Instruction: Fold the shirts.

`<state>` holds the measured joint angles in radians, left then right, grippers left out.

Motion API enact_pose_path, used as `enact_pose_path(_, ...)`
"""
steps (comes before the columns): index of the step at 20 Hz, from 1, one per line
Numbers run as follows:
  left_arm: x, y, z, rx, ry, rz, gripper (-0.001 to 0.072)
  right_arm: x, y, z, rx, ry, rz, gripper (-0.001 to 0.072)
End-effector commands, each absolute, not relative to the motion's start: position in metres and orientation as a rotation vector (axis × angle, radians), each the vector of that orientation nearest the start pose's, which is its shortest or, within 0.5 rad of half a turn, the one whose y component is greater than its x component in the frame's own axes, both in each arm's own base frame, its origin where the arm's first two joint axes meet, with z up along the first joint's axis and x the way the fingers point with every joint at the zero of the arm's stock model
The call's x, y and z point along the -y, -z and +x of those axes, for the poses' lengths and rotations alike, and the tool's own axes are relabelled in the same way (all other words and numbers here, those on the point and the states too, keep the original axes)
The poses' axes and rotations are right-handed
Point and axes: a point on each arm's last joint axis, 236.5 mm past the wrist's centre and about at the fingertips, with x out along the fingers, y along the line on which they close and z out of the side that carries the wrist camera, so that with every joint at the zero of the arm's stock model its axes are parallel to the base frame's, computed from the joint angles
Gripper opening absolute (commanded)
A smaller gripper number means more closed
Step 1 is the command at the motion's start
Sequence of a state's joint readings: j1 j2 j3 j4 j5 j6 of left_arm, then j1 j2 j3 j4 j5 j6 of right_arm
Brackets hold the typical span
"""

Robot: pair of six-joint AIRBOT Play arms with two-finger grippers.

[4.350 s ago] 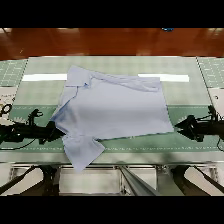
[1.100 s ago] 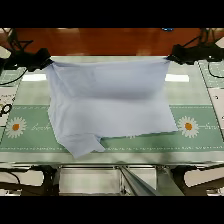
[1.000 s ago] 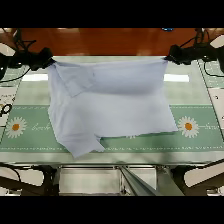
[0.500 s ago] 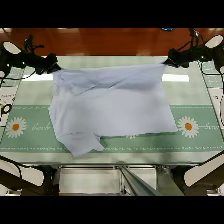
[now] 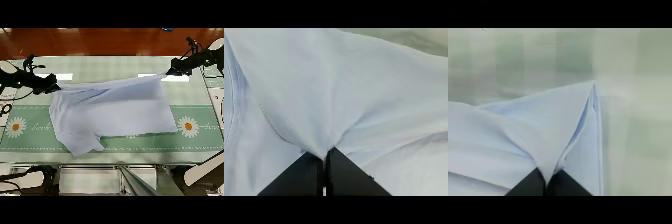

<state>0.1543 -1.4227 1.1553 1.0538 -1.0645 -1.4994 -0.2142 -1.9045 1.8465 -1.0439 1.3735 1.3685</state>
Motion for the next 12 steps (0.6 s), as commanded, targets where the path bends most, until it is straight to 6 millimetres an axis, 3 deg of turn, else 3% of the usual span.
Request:
enact_pose_path(1, 0.046, 0.016, 0.390, -1.259, 0.142, -0.539, 0.0020, -0.008, 0.021, 0.505, -1.344, -0.325, 0.420, 0.0024)
enact_pose_path(6, 0.047, 0.041, 0.363, -1.309, 0.121, -0.553, 0.0020, -0.009, 0.024, 0.499, -1.371, -0.331, 0.412, 0.0024)
enact_pose_path(12, 0.039, 0.059, 0.374, -1.275, 0.076, -0.561, 0.0020, -0.016, 0.049, 0.489, -1.444, -0.340, 0.422, 0.0025)
